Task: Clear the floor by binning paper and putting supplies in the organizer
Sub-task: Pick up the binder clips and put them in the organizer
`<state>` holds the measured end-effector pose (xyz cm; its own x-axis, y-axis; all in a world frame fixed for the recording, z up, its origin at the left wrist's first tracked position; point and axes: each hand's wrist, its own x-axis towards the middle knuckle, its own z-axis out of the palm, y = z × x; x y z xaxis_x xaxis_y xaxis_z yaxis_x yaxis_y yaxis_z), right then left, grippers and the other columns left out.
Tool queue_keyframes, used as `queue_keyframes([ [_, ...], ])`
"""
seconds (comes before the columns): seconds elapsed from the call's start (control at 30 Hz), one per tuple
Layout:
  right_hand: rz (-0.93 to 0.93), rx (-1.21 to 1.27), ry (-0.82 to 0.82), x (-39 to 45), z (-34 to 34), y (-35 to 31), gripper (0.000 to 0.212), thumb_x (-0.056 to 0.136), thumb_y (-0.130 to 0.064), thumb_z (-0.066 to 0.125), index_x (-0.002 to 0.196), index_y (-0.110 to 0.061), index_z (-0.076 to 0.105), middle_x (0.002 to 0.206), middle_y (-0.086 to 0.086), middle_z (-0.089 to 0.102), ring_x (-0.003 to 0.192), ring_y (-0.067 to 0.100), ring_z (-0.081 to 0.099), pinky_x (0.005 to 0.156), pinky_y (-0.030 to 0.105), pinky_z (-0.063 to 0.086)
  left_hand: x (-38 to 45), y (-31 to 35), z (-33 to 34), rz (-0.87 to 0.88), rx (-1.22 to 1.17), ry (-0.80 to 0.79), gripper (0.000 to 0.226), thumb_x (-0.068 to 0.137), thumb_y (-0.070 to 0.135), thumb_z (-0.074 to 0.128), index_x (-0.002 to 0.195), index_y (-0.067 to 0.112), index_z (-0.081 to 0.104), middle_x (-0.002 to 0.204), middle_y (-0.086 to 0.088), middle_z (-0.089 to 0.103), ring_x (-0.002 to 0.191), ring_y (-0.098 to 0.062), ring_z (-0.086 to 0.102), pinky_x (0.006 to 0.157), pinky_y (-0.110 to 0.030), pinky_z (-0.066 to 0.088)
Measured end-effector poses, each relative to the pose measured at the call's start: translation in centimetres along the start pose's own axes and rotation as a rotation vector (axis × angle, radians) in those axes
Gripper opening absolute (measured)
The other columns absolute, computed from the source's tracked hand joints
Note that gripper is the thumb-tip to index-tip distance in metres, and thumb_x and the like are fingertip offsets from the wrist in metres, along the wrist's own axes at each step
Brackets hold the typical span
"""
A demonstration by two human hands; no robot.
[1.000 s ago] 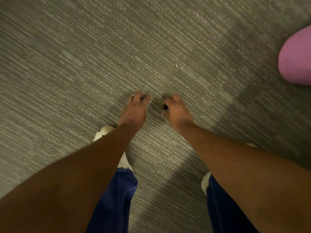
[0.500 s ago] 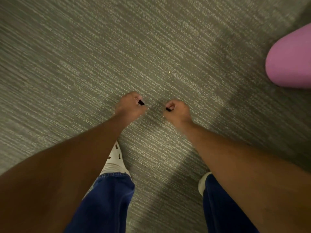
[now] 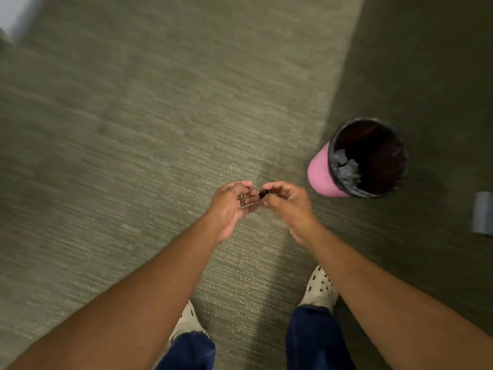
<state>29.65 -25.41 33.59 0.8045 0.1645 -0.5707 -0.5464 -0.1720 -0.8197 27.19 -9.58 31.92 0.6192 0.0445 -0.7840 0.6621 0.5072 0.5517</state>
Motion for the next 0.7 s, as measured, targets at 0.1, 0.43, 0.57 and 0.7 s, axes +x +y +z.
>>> queue_keyframes([
  [0.1,-0.079,0.1,0.065,-3.6,-3.0,-8.2,0.027,0.089,0.021,0.057,0.1,0.0,0.069,0.102,0.022,0.068,0.088,0.027,0.062,0.078,0.031,0.051,-5.4,6.1,5.7,0.018,0.042,-0.058,0.016,0.103,0.009,0.052,0.109,0.01,0.067,0.093,-0.011,0.07,0.081,-0.022,0.071,0.075,-0.035,0.063],
  [0.43,-0.301,0.052,0.358,-16.8,-15.7,-25.3,0.02,0.085,0.019,0.069,0.104,0.013,0.066,0.087,0.012,0.07,0.068,0.005,0.064,0.066,0.014,0.055,-20.2,14.5,23.9,0.032,0.152,-0.332,0.027,0.104,0.011,0.054,0.126,0.0,0.064,0.116,-0.024,0.069,0.086,-0.027,0.071,0.076,-0.033,0.064],
  [0.57,-0.331,0.015,0.458,-20.9,-23.3,-28.7,0.014,0.085,0.011,0.073,0.098,0.006,0.069,0.095,0.021,0.076,0.078,0.017,0.071,0.077,0.025,0.059,-23.5,14.7,32.5,0.051,0.176,-0.428,0.017,0.104,0.009,0.053,0.115,0.004,0.065,0.103,-0.019,0.073,0.079,-0.025,0.076,0.074,-0.035,0.065],
  [0.7,-0.326,-0.004,0.592,-24.2,-31.6,-29.6,0.015,0.084,0.004,0.077,0.096,-0.003,0.073,0.091,0.012,0.078,0.088,0.028,0.076,0.083,0.039,0.064,-25.4,13.0,41.6,0.057,0.265,-0.49,0.014,0.103,0.008,0.059,0.111,0.006,0.069,0.099,-0.013,0.079,0.083,-0.022,0.08,0.069,-0.031,0.065],
])
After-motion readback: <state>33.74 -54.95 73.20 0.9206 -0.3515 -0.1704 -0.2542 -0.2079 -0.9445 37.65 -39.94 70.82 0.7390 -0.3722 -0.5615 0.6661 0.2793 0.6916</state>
